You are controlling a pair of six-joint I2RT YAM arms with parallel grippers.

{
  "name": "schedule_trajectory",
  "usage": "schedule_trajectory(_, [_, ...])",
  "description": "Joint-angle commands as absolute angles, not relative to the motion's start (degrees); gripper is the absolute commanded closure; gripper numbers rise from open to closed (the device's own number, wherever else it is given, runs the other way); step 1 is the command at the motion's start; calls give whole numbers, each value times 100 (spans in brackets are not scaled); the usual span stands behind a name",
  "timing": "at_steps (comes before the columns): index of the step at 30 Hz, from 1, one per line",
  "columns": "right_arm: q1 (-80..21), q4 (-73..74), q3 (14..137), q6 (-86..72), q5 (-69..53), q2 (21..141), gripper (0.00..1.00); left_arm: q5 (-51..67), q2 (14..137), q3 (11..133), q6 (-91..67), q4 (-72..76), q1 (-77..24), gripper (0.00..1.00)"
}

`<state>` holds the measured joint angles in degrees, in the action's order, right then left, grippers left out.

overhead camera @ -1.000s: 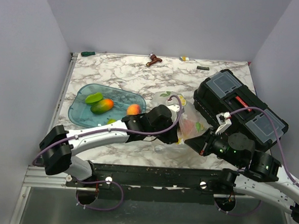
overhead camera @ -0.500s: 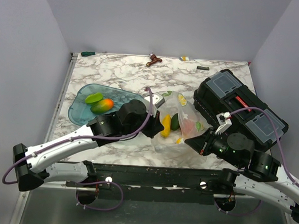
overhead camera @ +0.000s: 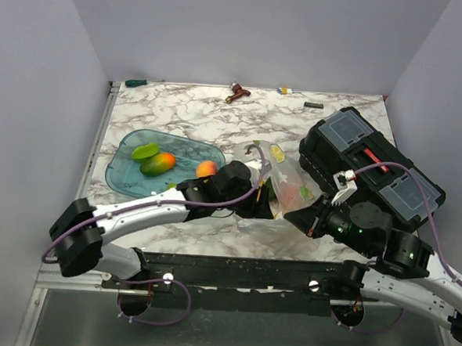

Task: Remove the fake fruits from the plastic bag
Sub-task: Take out the fake fruit from the plastic bag.

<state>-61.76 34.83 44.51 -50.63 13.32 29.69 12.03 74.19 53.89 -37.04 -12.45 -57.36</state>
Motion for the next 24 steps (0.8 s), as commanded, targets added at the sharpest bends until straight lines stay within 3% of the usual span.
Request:
schedule_trajectory(1, [-6163,3472,4675,-5006,1322,2889,99,1535,8277,5686,-4237,-336,-5999,46])
schedule_trajectory(12, [-6164,3687,4672,-5077,1413,2650,99,1095,9875,6557,-4289,-593,-6088,33])
schedule_trajectory(14, [-6159,3739,4679,-5091,1418,2636,99,1069,10004,6547,-4340,-549,-6131,23])
schedule_trajectory(24, [-6166,3816,4601,-5073,1253,2668,99,958,10567,6653,-4262,-662,-6205,22])
